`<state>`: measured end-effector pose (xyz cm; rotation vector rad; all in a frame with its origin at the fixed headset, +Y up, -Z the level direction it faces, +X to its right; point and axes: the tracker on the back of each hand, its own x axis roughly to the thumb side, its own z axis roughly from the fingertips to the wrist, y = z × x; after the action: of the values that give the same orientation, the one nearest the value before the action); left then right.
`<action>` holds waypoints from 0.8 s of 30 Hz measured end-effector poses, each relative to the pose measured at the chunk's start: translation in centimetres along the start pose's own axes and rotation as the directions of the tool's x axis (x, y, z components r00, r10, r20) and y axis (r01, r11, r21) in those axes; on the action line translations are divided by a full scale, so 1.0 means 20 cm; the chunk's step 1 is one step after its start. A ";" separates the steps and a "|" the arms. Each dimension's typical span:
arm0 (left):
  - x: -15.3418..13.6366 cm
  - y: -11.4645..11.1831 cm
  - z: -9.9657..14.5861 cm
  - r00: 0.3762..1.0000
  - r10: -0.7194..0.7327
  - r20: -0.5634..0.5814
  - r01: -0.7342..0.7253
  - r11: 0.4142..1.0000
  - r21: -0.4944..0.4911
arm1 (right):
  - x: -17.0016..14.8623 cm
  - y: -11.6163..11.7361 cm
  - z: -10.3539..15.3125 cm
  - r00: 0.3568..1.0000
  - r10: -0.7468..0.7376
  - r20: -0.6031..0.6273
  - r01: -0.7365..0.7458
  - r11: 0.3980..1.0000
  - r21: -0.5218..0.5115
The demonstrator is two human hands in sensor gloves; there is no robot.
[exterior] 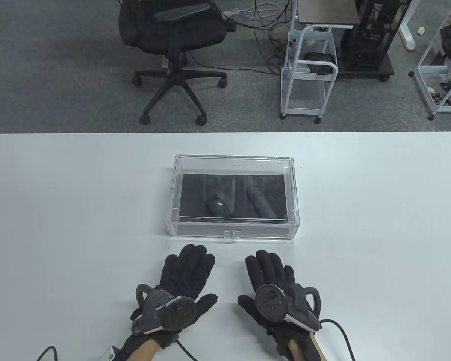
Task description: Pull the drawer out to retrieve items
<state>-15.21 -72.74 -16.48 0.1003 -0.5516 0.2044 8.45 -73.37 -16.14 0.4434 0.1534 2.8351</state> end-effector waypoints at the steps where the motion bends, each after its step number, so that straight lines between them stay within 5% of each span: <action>1: 0.00 0.00 0.00 1.000 0.001 0.000 -0.001 1.000 0.002 | 0.00 0.00 0.00 1.000 -0.001 -0.001 0.001 1.000 0.003; 16: 0.00 0.00 0.00 1.000 -0.006 -0.007 0.006 1.000 -0.014 | -0.01 0.00 0.00 1.000 0.001 -0.012 -0.002 0.999 -0.039; 24: -0.01 0.01 -0.01 0.999 0.009 -0.038 -0.010 1.000 -0.021 | -0.06 -0.08 -0.14 0.982 -0.127 -0.139 0.101 0.978 -0.181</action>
<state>-15.36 -72.59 -16.81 0.0728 -0.5161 0.2091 9.04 -72.34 -19.40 0.1783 -0.0380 2.7375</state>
